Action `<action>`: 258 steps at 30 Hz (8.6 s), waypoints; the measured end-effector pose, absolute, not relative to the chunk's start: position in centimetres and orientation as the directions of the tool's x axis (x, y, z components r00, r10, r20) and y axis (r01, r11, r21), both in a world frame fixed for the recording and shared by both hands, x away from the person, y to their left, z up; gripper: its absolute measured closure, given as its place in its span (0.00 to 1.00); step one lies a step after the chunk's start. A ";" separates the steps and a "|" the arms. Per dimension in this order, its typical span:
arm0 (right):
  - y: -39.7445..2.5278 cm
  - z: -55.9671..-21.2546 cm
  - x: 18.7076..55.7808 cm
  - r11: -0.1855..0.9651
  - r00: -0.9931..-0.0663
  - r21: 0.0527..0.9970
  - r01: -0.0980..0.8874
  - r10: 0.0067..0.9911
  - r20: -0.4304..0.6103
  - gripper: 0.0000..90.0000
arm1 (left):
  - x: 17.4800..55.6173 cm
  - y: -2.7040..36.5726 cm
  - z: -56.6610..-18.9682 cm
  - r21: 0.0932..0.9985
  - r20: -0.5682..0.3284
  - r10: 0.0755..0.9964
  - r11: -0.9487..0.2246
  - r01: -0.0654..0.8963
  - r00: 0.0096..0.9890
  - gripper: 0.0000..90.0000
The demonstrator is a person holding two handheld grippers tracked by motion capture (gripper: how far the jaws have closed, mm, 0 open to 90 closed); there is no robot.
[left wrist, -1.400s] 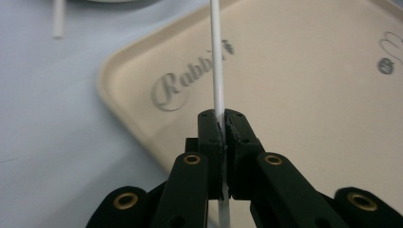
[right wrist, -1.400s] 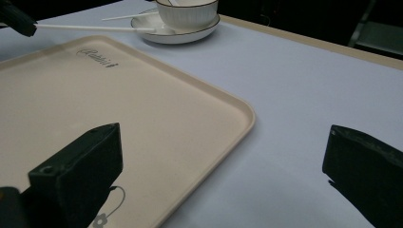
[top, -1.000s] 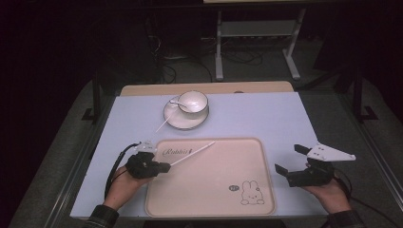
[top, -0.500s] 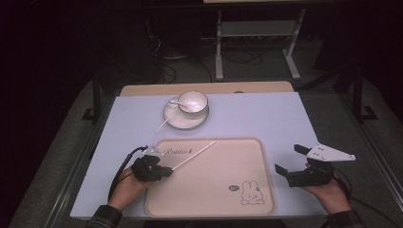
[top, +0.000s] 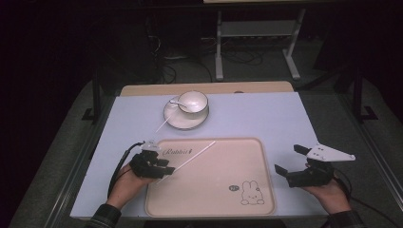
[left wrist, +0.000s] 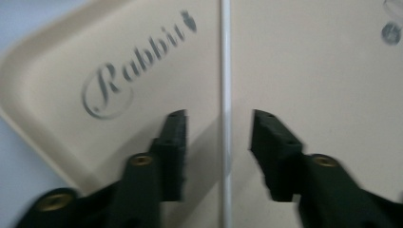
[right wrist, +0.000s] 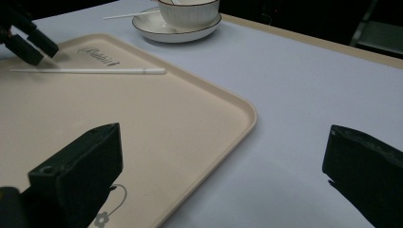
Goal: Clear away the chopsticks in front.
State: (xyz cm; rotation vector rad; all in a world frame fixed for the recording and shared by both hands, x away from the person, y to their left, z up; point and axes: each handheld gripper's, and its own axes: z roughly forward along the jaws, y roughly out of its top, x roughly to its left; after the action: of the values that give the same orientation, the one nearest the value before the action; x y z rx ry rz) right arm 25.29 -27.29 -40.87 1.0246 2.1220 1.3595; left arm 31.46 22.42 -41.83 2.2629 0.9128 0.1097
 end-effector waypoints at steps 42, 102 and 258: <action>-27.9 -41.0 25.3 0.233 -0.637 0.902 0.364 0.769 0.058 0.00 | 51.3 20.1 -41.2 0.607 -0.004 0.780 -0.496 0.621 0.626 0.72; -27.6 -40.9 25.1 0.244 -0.637 0.903 0.354 0.770 0.042 0.00 | 36.4 27.7 -38.6 0.675 -0.109 0.798 -0.379 0.633 0.593 0.94; -27.1 -41.0 25.3 0.266 -0.659 0.899 0.346 0.751 0.031 0.00 | 29.8 25.3 -40.0 0.767 -0.088 0.659 -0.434 0.473 0.747 0.42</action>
State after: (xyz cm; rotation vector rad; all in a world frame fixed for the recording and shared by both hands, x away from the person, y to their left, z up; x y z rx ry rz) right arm 25.30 -27.12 -40.97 0.9946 2.1397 1.3619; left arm 29.77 25.29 -39.98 2.1114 0.8491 0.2841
